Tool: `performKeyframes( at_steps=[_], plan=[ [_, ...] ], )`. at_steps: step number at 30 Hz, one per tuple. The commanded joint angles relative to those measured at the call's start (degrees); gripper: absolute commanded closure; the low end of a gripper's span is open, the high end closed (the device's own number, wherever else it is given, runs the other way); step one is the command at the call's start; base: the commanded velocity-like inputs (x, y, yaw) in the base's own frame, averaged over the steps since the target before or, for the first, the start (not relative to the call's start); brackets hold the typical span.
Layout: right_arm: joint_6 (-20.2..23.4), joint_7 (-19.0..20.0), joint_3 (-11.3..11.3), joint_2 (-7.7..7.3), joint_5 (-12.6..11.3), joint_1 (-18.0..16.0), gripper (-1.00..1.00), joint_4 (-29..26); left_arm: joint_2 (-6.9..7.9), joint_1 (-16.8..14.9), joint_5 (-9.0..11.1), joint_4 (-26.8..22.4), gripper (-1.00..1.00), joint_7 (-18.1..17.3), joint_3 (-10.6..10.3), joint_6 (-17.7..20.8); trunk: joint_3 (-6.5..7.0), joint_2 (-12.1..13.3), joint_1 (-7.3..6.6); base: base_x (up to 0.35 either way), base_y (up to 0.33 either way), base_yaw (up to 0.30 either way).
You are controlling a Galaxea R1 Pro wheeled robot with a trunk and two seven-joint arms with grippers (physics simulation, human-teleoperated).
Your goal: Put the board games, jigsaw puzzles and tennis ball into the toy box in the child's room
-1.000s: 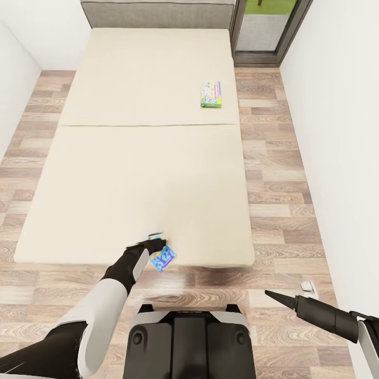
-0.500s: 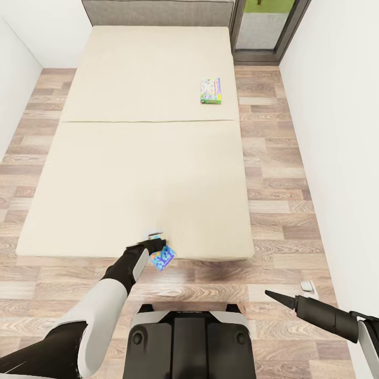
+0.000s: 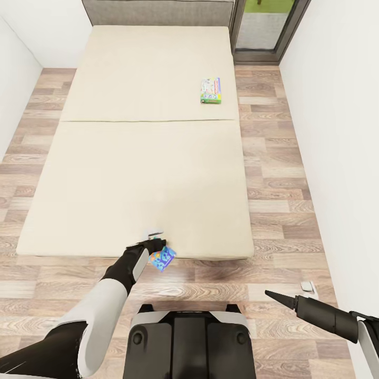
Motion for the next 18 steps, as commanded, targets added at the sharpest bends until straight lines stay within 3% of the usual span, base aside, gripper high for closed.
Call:
performKeyframes(
  at_steps=[1,18],
  plan=[
    [0.33,0.06,-0.02,-0.01,-0.16,-0.01,-1.00,0.00,-0.06,-0.01,0.03,-0.11,-1.00,0.08,0.26,0.33,-0.06,-0.09,0.03,0.000,0.000,0.000],
    [0.14,0.04,-0.10,-0.01,-0.01,-0.01,-1.00,0.08,-0.06,-0.01,0.04,-0.92,-1.00,0.23,0.29,0.33,-0.06,-0.09,0.03,0.000,0.000,0.000]
  ],
)
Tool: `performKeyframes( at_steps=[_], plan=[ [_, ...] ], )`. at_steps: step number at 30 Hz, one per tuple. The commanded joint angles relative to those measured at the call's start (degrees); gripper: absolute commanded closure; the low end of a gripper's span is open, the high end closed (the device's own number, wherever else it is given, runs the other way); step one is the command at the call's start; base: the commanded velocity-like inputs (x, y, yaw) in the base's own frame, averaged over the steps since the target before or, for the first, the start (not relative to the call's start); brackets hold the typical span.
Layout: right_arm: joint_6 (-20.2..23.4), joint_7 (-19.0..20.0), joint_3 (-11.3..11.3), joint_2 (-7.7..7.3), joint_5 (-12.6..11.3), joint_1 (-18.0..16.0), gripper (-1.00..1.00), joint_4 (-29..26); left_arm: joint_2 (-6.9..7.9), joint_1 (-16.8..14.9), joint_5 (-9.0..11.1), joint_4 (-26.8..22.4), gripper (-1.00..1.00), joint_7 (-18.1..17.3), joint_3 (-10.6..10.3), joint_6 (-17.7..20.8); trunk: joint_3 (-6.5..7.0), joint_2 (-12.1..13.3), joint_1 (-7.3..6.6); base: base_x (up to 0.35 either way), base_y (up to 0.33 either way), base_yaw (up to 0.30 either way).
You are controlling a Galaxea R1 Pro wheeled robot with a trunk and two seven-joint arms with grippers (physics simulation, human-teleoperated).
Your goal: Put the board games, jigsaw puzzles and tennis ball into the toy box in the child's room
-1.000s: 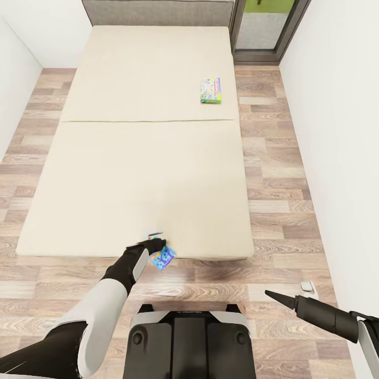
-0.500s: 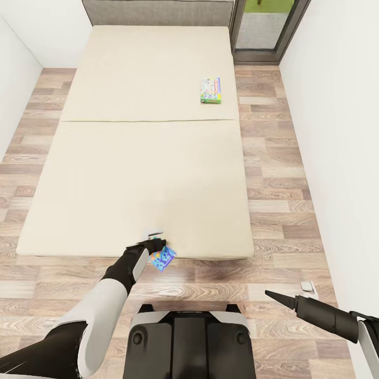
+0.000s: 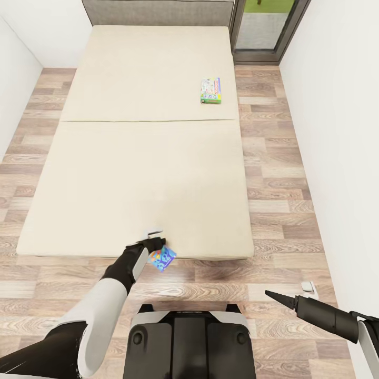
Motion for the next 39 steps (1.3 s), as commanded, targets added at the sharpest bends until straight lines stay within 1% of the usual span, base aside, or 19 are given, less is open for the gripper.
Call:
performKeyframes(
  at_steps=[1,8,11,22,25,28,29,30,31,32,33,34,35,36,37,38,39],
  plan=[
    [0.35,0.07,-0.01,-0.02,-0.17,-0.01,-1.00,0.01,-0.07,-0.01,0.05,-0.53,-1.00,0.12,0.30,0.33,-0.06,-0.09,0.03,0.000,0.000,0.000],
    [0.34,0.08,-0.01,-0.02,-0.22,-0.01,-1.00,0.01,-0.07,-0.01,0.14,-3.87,-1.00,0.25,0.61,0.55,-0.06,-0.09,0.03,0.000,0.000,0.000],
    [0.34,0.08,-0.01,-0.02,-0.23,-0.01,-1.00,0.08,-0.04,-0.01,0.18,-6.15,-1.00,0.32,0.83,0.83,-0.06,-0.09,0.03,0.000,0.000,0.000],
    [0.34,0.08,-0.01,-0.02,-0.23,-0.01,-1.00,0.10,0.02,0.06,0.26,-10.25,-1.00,0.30,0.85,1.39,-0.06,-0.09,0.03,0.000,0.000,0.000],
    [0.34,0.08,-0.01,-0.02,-0.23,-0.01,-1.00,0.10,0.11,0.08,0.29,-11.24,-1.00,0.21,1.25,2.38,-0.06,-0.09,0.03,0.000,0.000,0.000],
    [0.34,0.08,-0.01,-0.02,-0.19,-0.01,-1.00,0.10,0.32,0.14,0.32,-13.72,-1.00,0.07,3.12,5.54,-0.06,-0.09,0.03,0.000,0.000,0.000],
    [0.34,0.05,-0.01,-0.02,-0.19,-0.01,-1.00,0.10,0.54,0.23,0.32,-15.74,-1.00,0.00,4.42,7.17,-0.06,-0.09,0.03,0.000,0.000,0.000],
    [0.34,0.02,-0.01,-0.02,-0.18,-0.01,-1.00,0.18,1.22,0.48,0.34,-19.68,-1.00,-0.54,6.92,10.14,-0.06,-0.09,0.03,0.000,0.000,0.000],
    [0.34,0.01,-0.01,-0.02,-0.18,-0.01,-1.00,0.39,1.73,0.65,0.32,-22.26,-1.00,-1.56,8.46,12.36,-0.06,-0.09,0.03,0.000,0.000,0.000],
    [0.33,0.01,-0.01,-0.02,-0.18,-0.01,-1.00,0.56,1.97,0.75,0.31,-23.61,-1.00,-2.47,9.22,13.68,-0.06,-0.09,0.03,0.000,0.000,0.000],
    [0.32,0.00,-0.01,-0.02,-0.16,-0.01,-1.00,0.96,2.42,0.89,0.30,-26.19,-1.00,-5.09,10.70,16.58,-0.06,-0.09,0.03,0.000,0.000,0.000],
    [0.30,0.00,-0.01,-0.02,-0.15,-0.01,-1.00,1.17,2.76,0.94,0.26,-27.41,-1.00,-6.77,11.45,18.09,-0.06,-0.09,0.03,0.000,0.000,0.000],
    [0.29,0.00,-0.01,-0.02,-0.12,-0.01,-1.00,1.58,3.79,1.04,0.20,-29.58,-1.00,-10.56,13.06,21.18,-0.06,-0.09,0.03,0.000,0.000,0.000],
    [0.28,-0.04,-0.01,0.02,-0.11,-0.01,-1.00,1.97,5.46,1.23,0.16,-31.37,-1.00,-15.35,14.98,24.59,-0.06,-0.09,0.03,0.000,0.000,0.000],
    [0.27,-0.06,-0.01,0.01,-0.11,-0.01,-1.00,2.10,6.35,1.42,0.17,-32.01,-1.00,-17.61,15.86,26.15,-0.06,-0.09,0.03,0.000,0.000,0.000],
    [0.22,-0.25,-0.01,0.00,-0.10,-0.01,-1.00,2.30,8.42,2.08,0.21,-32.93,-1.00,-22.33,17.64,29.27,-0.06,-0.09,0.03,0.000,0.000,0.000],
    [-0.06,-0.66,-0.01,0.00,-0.10,-0.01,-1.00,2.43,10.79,3.02,0.23,-33.51,-1.00,-27.48,19.29,32.10,-0.06,-0.09,0.03,0.000,0.000,0.000]
  ],
)
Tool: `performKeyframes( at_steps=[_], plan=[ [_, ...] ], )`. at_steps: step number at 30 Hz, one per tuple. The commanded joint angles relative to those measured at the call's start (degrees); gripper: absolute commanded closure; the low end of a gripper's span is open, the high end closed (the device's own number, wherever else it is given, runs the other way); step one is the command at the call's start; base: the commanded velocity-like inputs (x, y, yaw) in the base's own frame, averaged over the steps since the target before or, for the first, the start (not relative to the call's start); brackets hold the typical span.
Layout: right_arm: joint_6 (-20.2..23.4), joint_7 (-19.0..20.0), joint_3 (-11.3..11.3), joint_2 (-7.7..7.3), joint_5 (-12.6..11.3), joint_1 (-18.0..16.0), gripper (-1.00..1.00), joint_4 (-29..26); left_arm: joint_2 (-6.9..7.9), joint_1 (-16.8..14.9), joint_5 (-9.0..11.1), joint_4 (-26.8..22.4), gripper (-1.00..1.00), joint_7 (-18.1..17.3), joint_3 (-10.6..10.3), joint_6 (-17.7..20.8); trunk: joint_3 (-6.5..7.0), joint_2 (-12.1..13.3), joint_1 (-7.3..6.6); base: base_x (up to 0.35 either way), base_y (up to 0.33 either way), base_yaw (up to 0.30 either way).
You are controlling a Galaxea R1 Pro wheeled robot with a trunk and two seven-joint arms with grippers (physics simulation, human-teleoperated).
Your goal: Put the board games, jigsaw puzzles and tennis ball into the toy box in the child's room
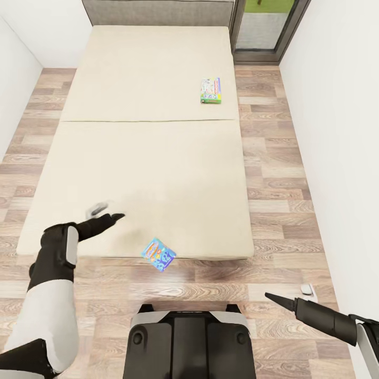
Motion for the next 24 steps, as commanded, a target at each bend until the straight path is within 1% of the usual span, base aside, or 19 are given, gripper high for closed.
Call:
performKeyframes(
  at_steps=[1,2,3,4,5,7,9,10,11,12,13,14,15,16,19,24],
  plan=[
    [0.08,-0.23,-0.02,0.00,-0.19,-0.01,-1.00,0.04,1.36,0.53,0.30,-0.26,-1.00,-3.11,0.89,1.72,-0.06,-0.09,0.04,0.000,0.000,0.000],
    [-0.22,-0.54,-0.02,0.00,-0.22,-0.01,-1.00,0.08,2.61,1.08,0.31,-0.43,-1.00,-5.92,1.53,2.74,-0.06,-0.09,0.04,0.000,0.000,0.000],
    [-0.88,-1.26,0.00,0.02,-0.28,-0.01,-1.00,0.16,5.13,2.42,0.27,-0.64,-1.00,-11.77,2.48,4.23,-0.06,-0.09,0.04,0.000,0.000,0.000],
    [-1.17,-1.66,0.01,0.03,-0.31,-0.01,-1.00,0.19,6.34,3.18,0.23,-0.68,-1.00,-14.68,2.81,4.78,-0.06,-0.09,0.04,0.000,0.000,0.000],
    [-1.60,-2.48,0.03,0.04,-0.37,-0.01,-1.00,0.27,8.70,4.88,0.15,-0.73,-1.00,-20.38,3.31,5.57,-0.06,-0.09,0.04,0.000,0.000,0.000],
    [-1.90,-3.34,0.05,0.05,-0.43,-0.01,-1.00,0.40,10.95,6.85,0.11,-0.77,-1.00,-25.81,3.65,6.08,-0.06,-0.09,0.04,0.000,0.000,0.000],
    [-2.24,-4.76,0.06,0.08,-0.53,-0.01,-1.00,0.62,15.18,11.05,0.08,-0.81,-1.00,-35.86,4.05,6.59,-0.06,-0.09,0.04,0.000,0.000,0.000],
    [-2.37,-5.31,0.07,0.11,-0.54,-0.01,-1.00,0.68,17.61,13.58,0.04,-0.82,-1.00,-42.00,4.17,6.72,-0.06,-0.09,0.04,0.000,0.038,0.000],
    [-2.42,-5.52,0.07,0.23,-0.53,-0.01,-1.00,0.71,18.91,15.04,-0.04,-0.83,-1.00,-45.74,4.23,6.73,-0.06,-0.09,0.04,0.000,0.090,0.000],
    [-2.44,-5.58,0.07,0.37,-0.53,-0.01,-1.00,0.72,19.55,15.84,-0.09,-0.81,-1.00,-47.74,4.27,6.69,-0.06,-0.09,0.04,0.000,0.121,0.000],
    [-2.46,-5.66,0.07,0.65,-0.51,-0.01,-1.00,0.71,20.54,17.06,-0.18,-0.81,-1.00,-50.90,4.32,6.64,-0.06,-0.09,0.04,0.000,0.180,0.000],
    [-2.49,-5.73,0.03,1.22,-0.47,-0.01,-1.00,0.73,21.85,18.33,-0.28,-0.85,-1.00,-54.92,4.36,6.63,-0.06,-0.09,0.04,0.000,0.225,0.000],
    [-2.51,-5.75,0.02,1.39,-0.45,-0.01,-1.00,0.74,22.26,18.61,-0.32,-0.87,-1.00,-56.02,4.35,6.65,-0.06,-0.09,0.04,0.000,0.212,0.000],
    [-2.54,-5.80,0.01,1.64,-0.41,-0.01,-1.00,0.74,23.05,19.02,-0.37,-0.89,-1.00,-57.89,4.35,6.64,-0.06,-0.09,0.04,0.000,0.147,0.000],
    [-2.58,-5.86,0.05,2.04,-0.41,-0.01,-1.00,0.72,24.37,19.60,-0.46,-0.88,-1.00,-60.80,4.27,6.63,-0.06,-0.09,0.04,0.000,0.080,0.000],
    [-2.55,-5.89,0.00,2.17,-0.49,-0.01,-1.00,0.50,24.98,20.18,-0.49,-0.89,-1.00,-62.97,4.22,6.67,-0.06,-0.09,0.04,0.000,0.021,0.000]
  ],
)
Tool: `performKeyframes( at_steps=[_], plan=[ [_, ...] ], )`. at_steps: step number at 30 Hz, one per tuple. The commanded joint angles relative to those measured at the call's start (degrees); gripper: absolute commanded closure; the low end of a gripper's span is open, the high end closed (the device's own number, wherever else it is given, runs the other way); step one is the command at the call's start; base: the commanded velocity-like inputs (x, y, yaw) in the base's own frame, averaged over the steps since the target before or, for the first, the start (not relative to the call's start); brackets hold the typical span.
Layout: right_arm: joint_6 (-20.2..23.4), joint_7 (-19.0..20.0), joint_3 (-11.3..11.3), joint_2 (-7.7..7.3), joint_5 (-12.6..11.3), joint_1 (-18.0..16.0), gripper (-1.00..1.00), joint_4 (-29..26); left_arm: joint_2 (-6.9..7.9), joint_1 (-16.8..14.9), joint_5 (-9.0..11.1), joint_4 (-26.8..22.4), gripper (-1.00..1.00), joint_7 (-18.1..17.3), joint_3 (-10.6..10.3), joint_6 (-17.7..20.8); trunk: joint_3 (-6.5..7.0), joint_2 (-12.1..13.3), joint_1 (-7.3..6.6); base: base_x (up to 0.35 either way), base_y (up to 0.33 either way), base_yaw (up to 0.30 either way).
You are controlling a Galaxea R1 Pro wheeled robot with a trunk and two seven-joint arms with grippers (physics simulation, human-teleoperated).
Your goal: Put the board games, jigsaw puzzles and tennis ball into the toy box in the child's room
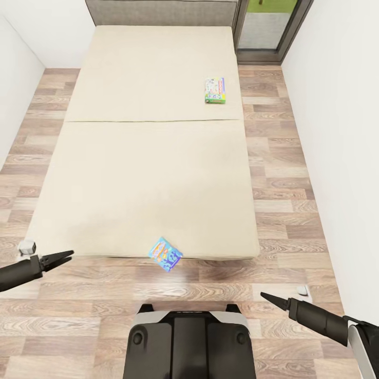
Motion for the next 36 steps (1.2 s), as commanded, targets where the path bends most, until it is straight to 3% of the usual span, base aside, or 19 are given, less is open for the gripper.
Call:
performKeyframes(
  at_steps=[1,4,9,36],
  plan=[
    [0.32,0.08,-0.03,0.01,-0.15,-0.02,-1.00,-0.03,0.05,0.06,-0.06,-0.01,-1.00,-0.59,0.02,0.61,-0.06,-0.08,0.03,0.000,0.008,0.000],
    [0.30,0.08,-0.03,0.03,-0.17,-0.02,-1.00,0.01,0.25,0.35,-0.16,0.03,-1.00,-3.09,0.02,0.64,0.07,-0.08,0.03,0.000,0.003,0.000],
    [0.27,0.07,0.03,0.08,-0.17,-0.02,-1.00,0.06,0.30,0.42,-0.19,0.05,-1.00,-3.97,-0.04,0.60,0.46,-0.08,0.03,0.000,0.000,0.000],
    [0.27,0.07,0.04,0.09,-0.17,-0.02,-1.00,0.13,0.31,0.57,-0.19,0.14,-1.00,-4.06,-0.12,0.47,2.99,-0.08,0.03,0.000,0.000,0.000]
  ],
)
